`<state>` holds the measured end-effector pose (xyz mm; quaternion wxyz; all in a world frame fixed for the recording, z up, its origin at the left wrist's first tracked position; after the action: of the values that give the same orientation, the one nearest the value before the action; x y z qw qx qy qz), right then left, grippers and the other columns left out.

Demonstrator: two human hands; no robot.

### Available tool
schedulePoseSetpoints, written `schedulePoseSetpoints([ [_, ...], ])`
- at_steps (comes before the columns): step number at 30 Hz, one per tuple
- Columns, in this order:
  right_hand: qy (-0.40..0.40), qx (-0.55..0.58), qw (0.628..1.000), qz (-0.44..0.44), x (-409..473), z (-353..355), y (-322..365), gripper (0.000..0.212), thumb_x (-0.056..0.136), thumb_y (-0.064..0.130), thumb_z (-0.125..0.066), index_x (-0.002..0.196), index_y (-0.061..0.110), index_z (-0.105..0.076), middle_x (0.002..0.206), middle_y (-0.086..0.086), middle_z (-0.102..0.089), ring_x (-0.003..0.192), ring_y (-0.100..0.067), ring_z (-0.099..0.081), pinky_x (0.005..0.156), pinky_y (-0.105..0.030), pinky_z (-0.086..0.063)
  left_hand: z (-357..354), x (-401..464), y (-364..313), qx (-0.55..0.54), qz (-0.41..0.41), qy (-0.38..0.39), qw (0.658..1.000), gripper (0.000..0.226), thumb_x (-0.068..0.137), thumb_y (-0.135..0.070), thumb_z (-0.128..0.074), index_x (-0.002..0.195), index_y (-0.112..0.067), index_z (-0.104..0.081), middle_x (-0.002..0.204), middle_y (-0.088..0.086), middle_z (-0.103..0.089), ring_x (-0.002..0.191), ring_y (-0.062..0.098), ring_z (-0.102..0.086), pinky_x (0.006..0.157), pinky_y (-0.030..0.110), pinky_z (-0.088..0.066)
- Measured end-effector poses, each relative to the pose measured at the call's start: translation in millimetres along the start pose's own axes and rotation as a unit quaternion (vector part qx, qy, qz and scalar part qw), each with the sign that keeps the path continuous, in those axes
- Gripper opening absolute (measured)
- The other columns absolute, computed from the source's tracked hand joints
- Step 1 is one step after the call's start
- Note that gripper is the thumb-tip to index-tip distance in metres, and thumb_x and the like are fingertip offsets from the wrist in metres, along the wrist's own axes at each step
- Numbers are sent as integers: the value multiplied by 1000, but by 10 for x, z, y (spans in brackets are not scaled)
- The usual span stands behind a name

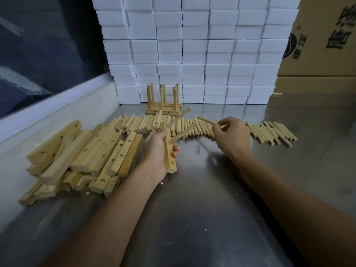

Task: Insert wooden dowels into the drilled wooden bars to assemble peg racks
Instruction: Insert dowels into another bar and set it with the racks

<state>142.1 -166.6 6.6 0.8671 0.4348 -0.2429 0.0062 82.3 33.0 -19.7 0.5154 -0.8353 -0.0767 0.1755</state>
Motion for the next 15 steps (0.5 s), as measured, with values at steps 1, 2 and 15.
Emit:
schedulePoseSetpoints([
  [1, 2, 59, 998, -10, -28, 52, -16, 16, 93, 24, -61, 101, 12, -69, 73, 4, -68, 58, -14, -68, 60, -34, -60, 0, -1, -1, 0, 0, 0, 1000, 30, 103, -21, -49, 125, -1, -54, 93, 15, -60, 43, 14, -52, 35, 21, -38],
  [2, 4, 113, 993, -21, -57, 102, -32, 12, 93, 21, -62, 98, 12, -68, 74, 3, -69, 60, -13, -70, 58, -31, -60, -1, -1, -2, 1, 0, 1, 1000, 30, 103, -21, -49, 125, -1, -54, 93, 15, -60, 44, 14, -53, 35, 22, -38],
  [15, 113, 498, 832, -218, -269, 207, -44, 14, 102, 16, -51, 99, 7, -62, 71, -2, -64, 61, -13, -62, 60, -26, -55, -9, -51, -23, 7, 5, -3, 1000, 30, 102, -22, -50, 125, -3, -56, 90, 14, -61, 44, 13, -52, 35, 22, -38],
])
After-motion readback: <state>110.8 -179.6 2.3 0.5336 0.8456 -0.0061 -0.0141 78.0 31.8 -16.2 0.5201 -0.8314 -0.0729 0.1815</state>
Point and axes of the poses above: each hand's wrist, its own x-axis towards the middle knuckle, its own z-axis out of the back of the hand, y = z × x, the point moved 5 cm from there along x, towards the middle knuckle
